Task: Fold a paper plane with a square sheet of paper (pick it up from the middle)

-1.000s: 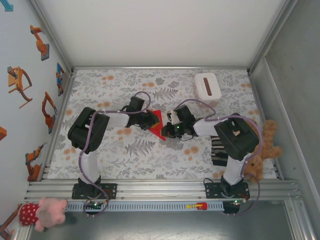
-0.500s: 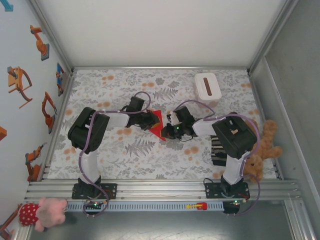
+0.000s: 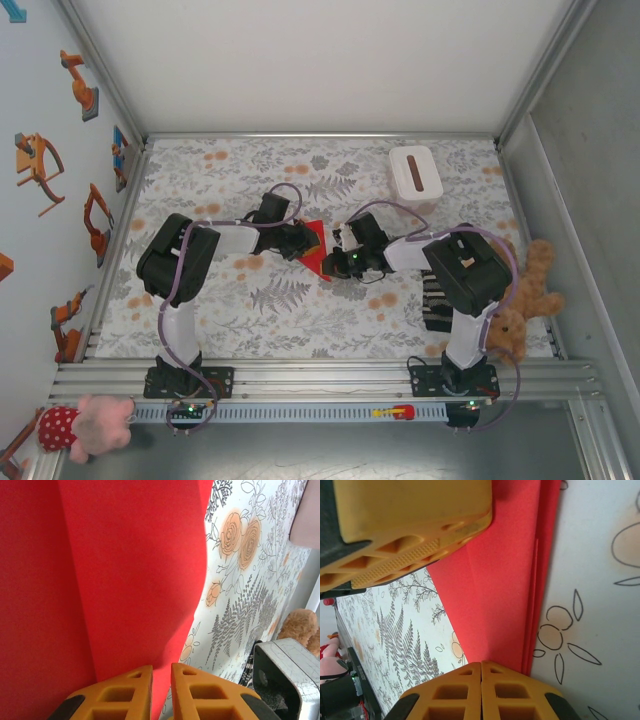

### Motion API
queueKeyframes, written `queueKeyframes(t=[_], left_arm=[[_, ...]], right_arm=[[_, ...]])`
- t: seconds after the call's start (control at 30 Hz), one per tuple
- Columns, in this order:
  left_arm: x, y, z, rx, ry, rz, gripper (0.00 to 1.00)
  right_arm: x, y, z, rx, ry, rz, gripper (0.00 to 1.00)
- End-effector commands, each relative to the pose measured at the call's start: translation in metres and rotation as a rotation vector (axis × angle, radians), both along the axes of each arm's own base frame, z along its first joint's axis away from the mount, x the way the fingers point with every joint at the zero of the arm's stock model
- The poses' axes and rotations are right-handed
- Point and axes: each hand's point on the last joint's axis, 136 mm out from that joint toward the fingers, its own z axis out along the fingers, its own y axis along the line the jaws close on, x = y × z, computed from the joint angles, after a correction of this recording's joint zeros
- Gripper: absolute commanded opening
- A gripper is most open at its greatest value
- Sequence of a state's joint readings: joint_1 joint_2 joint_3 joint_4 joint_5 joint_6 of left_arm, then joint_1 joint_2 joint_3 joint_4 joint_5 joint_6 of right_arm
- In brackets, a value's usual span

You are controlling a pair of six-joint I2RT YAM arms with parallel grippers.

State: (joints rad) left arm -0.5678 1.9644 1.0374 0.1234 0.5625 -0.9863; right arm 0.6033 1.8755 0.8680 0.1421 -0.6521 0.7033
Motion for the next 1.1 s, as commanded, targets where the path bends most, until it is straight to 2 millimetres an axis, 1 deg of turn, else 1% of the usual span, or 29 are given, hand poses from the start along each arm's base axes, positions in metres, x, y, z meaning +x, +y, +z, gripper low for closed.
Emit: queueKeyframes(t=[0.0,0.17,0.23,0.3,0.37,0.43,0.47,0.53,0.6,0.67,0.9,1.07], left_arm=[[0.004,0.003,-0.005,0.018,0.012,-0.007,0.18],[0.004,0.010,-0.011,0.045,0.026,0.007,0.17],[0.003,0.011,-0.014,0.051,0.036,0.006,0.17],[0.001,0.012,-0.017,0.058,0.046,0.004,0.17],[-0.001,0.013,-0.020,0.062,0.055,0.001,0.17],[-0.001,0.013,-0.020,0.063,0.055,0.002,0.17],[0.000,0.013,-0.020,0.063,0.054,0.004,0.17],[0.000,0.013,-0.019,0.061,0.051,0.001,0.17],[0.001,0.011,-0.018,0.056,0.048,-0.001,0.17],[0.001,0.011,-0.019,0.054,0.051,-0.004,0.17],[0.000,0.010,-0.019,0.047,0.053,-0.009,0.17],[0.000,0.009,-0.017,0.041,0.051,-0.012,0.17]], right_arm=[[-0.008,-0.013,-0.021,-0.104,0.044,-0.007,0.07],[-0.011,-0.019,-0.026,-0.139,0.055,-0.011,0.06],[-0.010,-0.017,-0.020,-0.116,0.049,-0.013,0.06],[-0.003,-0.008,0.001,-0.041,0.020,-0.018,0.06],[0.007,0.002,0.032,0.039,-0.036,-0.032,0.08],[0.017,0.005,0.056,0.077,-0.096,-0.058,0.11],[0.022,0.003,0.065,0.077,-0.123,-0.076,0.11],[0.029,-0.002,0.072,0.059,-0.154,-0.115,0.11],[0.033,-0.008,0.071,0.035,-0.169,-0.140,0.11],[0.033,-0.009,0.066,0.023,-0.160,-0.144,0.11],[0.031,0.001,0.053,0.038,-0.105,-0.116,0.07],[0.026,0.004,0.036,0.002,-0.058,-0.088,0.05]])
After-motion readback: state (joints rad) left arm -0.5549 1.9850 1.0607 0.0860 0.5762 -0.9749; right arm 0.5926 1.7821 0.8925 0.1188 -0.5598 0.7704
